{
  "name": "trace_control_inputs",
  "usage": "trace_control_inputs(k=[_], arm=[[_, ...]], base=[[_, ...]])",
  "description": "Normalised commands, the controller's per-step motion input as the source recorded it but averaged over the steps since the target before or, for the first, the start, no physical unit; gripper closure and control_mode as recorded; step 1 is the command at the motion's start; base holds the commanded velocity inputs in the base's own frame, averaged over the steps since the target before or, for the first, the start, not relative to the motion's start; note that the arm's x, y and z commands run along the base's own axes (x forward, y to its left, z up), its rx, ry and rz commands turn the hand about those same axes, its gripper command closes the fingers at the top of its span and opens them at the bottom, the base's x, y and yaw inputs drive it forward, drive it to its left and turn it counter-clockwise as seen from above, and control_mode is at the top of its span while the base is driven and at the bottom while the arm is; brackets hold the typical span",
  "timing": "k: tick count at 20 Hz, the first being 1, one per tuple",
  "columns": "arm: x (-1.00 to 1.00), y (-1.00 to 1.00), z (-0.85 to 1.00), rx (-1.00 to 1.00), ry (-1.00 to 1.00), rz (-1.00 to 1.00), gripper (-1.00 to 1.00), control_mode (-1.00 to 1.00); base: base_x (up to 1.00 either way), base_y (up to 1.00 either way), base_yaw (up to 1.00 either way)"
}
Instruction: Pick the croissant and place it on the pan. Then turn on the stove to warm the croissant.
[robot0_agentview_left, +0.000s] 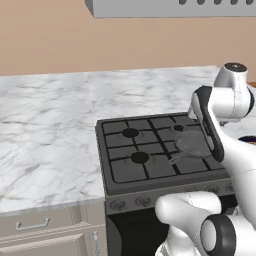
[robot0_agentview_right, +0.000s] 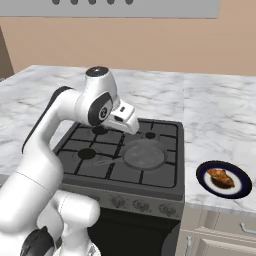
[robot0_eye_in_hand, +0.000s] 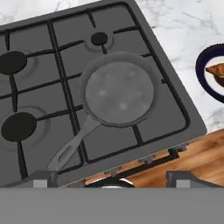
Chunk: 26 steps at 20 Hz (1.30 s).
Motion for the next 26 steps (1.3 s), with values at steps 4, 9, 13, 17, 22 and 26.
trace_control_inputs(k=[4,9,13,17,22,26], arm=[[0.0,-0.79,-0.03,0.04,0.0,-0.39,-1.0,-1.0],[0.0,-0.64,0.0,0.07,0.0,-0.37,-1.0,-1.0],[0.0,-0.58,0.0,0.07,0.0,-0.19,-1.0,-1.0],[0.0,-0.58,0.0,0.07,0.0,-0.18,-1.0,-1.0],[0.0,-0.59,-0.05,0.09,0.0,-0.18,-1.0,-1.0],[0.0,-0.44,-0.25,0.07,0.0,-0.15,-1.0,-1.0]], base=[[0.0,0.0,0.0],[0.0,0.0,0.0],[0.0,0.0,0.0],[0.0,0.0,0.0],[0.0,0.0,0.0],[0.0,0.0,0.0]])
